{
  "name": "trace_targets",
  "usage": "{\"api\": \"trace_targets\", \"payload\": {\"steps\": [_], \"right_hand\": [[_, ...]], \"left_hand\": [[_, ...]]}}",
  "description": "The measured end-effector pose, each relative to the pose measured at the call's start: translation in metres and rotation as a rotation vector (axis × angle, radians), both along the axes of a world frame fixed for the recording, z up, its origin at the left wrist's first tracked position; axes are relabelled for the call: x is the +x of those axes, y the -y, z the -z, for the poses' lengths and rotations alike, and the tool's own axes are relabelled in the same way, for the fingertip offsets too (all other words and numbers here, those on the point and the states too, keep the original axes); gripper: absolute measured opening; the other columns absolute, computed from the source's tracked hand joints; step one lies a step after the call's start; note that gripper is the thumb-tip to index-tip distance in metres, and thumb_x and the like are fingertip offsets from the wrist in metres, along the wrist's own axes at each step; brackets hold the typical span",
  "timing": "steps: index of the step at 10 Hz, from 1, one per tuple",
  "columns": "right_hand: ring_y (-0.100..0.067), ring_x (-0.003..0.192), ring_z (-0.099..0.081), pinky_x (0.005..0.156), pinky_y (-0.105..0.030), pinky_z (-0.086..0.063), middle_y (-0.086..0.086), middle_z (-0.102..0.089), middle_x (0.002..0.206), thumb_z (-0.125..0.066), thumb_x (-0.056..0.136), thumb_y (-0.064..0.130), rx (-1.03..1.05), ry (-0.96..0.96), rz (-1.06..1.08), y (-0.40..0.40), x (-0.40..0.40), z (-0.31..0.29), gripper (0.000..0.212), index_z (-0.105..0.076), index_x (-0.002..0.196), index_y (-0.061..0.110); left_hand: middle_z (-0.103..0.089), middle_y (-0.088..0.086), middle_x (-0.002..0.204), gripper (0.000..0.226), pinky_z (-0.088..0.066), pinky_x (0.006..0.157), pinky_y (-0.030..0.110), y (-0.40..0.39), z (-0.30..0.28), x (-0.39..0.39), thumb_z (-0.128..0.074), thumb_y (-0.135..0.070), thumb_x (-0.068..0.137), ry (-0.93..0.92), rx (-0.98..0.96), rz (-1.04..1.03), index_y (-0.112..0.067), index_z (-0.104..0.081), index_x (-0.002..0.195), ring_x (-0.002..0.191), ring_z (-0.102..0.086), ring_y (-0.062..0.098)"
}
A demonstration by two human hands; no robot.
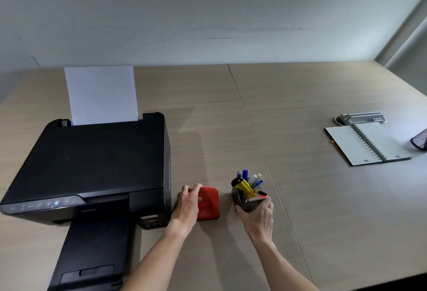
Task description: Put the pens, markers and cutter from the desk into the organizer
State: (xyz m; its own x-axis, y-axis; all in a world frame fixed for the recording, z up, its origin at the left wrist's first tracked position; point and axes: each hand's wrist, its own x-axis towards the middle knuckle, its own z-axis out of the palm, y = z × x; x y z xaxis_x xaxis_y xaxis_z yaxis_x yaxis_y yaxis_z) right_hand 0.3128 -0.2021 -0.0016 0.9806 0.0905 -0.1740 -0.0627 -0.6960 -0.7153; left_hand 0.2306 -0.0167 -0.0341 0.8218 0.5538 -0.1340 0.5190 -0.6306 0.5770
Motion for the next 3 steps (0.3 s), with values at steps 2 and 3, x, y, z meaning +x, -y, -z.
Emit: {"api": "trace_targets", "payload": {"steps": [2, 3], "right_hand": [[-0.032, 0.099, -0.056, 0.083, -0.046, -0.051, -0.011, -0.052, 0.107, -0.088, 0.059, 0.034, 0.028, -0.028, -0.004, 0.0016, 0.0005, -0.0029, 0.078, -0.044, 0.117, 0.007], [-0.034, 0.109, -0.054, 0.088, -0.045, -0.049, -0.015, -0.053, 0.116, -0.09, 0.055, 0.032, 0.044, -0.05, 0.041, 0.0047, -0.0018, 0.0, 0.088, -0.043, 0.125, 0.006]], "left_hand": [[-0.045, 0.003, 0.107, 0.068, -0.061, 0.074, 0.038, 0.0006, -0.0004, -0.0017, -0.038, 0.019, 0.084, 0.006, 0.016, 0.009, -0.038, -0.043, 0.122, 0.098, -0.063, 0.012], [-0.044, 0.011, 0.125, 0.065, -0.056, 0.085, 0.038, 0.0031, -0.0002, 0.0004, -0.052, 0.003, 0.091, -0.043, 0.15, 0.018, -0.03, -0.03, 0.142, 0.109, -0.054, 0.024]]}}
